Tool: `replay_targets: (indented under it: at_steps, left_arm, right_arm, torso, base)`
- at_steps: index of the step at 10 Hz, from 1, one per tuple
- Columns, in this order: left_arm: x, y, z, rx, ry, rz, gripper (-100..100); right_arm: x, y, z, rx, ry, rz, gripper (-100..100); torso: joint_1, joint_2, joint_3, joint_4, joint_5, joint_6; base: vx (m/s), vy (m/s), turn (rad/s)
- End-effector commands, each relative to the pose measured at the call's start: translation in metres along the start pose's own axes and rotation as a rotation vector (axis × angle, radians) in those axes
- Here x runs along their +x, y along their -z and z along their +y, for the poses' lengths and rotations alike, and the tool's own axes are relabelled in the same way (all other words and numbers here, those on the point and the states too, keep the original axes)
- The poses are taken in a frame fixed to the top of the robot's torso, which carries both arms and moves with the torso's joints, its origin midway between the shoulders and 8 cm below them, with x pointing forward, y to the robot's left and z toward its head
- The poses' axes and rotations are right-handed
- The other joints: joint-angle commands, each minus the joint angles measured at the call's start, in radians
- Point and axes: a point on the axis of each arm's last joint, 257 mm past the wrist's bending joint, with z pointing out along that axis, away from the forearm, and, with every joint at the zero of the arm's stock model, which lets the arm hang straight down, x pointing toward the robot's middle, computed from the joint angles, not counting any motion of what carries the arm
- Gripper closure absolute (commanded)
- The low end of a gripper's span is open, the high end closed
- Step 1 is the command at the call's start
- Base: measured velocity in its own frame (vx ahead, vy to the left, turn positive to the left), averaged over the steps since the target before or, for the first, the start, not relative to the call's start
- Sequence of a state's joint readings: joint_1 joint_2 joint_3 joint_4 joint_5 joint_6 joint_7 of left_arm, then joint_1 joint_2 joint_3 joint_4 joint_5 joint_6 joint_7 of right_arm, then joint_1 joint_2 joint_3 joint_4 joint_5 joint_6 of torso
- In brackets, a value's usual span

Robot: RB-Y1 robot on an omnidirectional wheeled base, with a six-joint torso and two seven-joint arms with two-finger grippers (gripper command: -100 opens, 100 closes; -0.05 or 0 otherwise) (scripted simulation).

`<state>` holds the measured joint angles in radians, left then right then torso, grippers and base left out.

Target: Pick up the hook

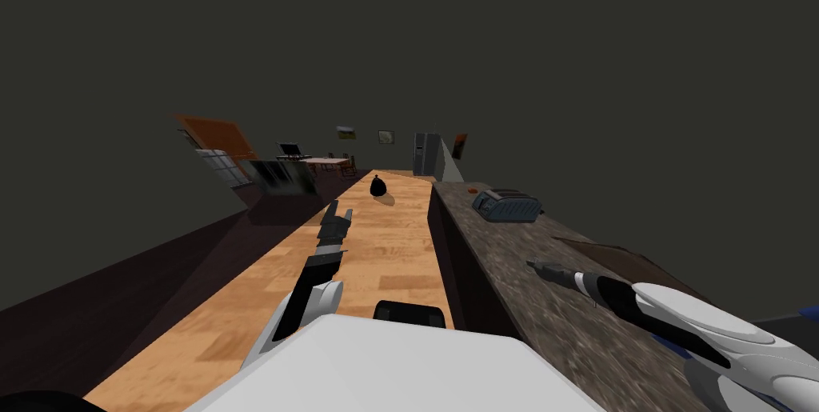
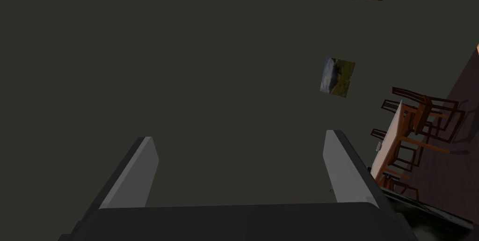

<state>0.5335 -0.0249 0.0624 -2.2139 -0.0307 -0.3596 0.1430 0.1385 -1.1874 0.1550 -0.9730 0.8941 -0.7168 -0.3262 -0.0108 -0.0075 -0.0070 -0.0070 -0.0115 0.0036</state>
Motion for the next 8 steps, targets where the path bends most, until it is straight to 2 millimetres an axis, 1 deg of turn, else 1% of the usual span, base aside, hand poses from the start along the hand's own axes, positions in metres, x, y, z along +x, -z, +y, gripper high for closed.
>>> replay_targets:
  at_steps: [1,2,3,4,5,6,8]
  left_arm:
    - [0.000,0.000,0.000,0.000,0.000,0.000,0]
    - [0.000,0.000,0.000,0.000,0.000,0.000,0]
    - [0.000,0.000,0.000,0.000,0.000,0.000,0]
    - [0.000,0.000,0.000,0.000,0.000,0.000,0]
    - [0.000,0.000,0.000,0.000,0.000,0.000,0]
    - [0.000,0.000,0.000,0.000,0.000,0.000,0]
    - [0.000,0.000,0.000,0.000,0.000,0.000,0]
  right_arm:
    - [0.004,0.005,0.000,0.012,0.003,0.006,100]
    - [-0.001,0.004,0.009,-0.005,0.016,-0.004,100]
    - [0.005,0.010,0.007,0.011,0.012,0.007,100]
    - [-0.002,0.010,0.013,-0.001,0.028,-0.006,100]
    - [-0.004,0.009,0.017,-0.008,0.034,-0.009,100]
    - [-0.001,0.016,0.012,0.016,0.034,-0.002,100]
    - [-0.007,0.016,0.022,-0.005,0.053,-0.014,100]
  torso:
    - [0.000,0.000,0.000,0.000,0.000,0.000]
    - [0.000,0.000,0.000,0.000,0.000,0.002]
    - [0.000,0.000,0.000,0.000,0.000,0.001]
    - [-0.001,-0.001,0.000,0.000,0.001,0.002]
    - [0.000,-0.001,0.000,0.000,0.001,0.001]
    - [0.001,0.000,0.000,0.000,0.001,0.000]
    - [0.001,0.000,0.000,0.000,0.001,0.001]
  base:
    - [0.036,-0.013,-0.058]
    - [0.041,-0.011,-0.063]
    - [0.053,-0.021,-0.077]
    - [0.046,-0.023,-0.056]
    - [0.019,-0.011,0.002]
    - [0.034,-0.014,-0.048]
    - [0.030,-0.009,-0.038]
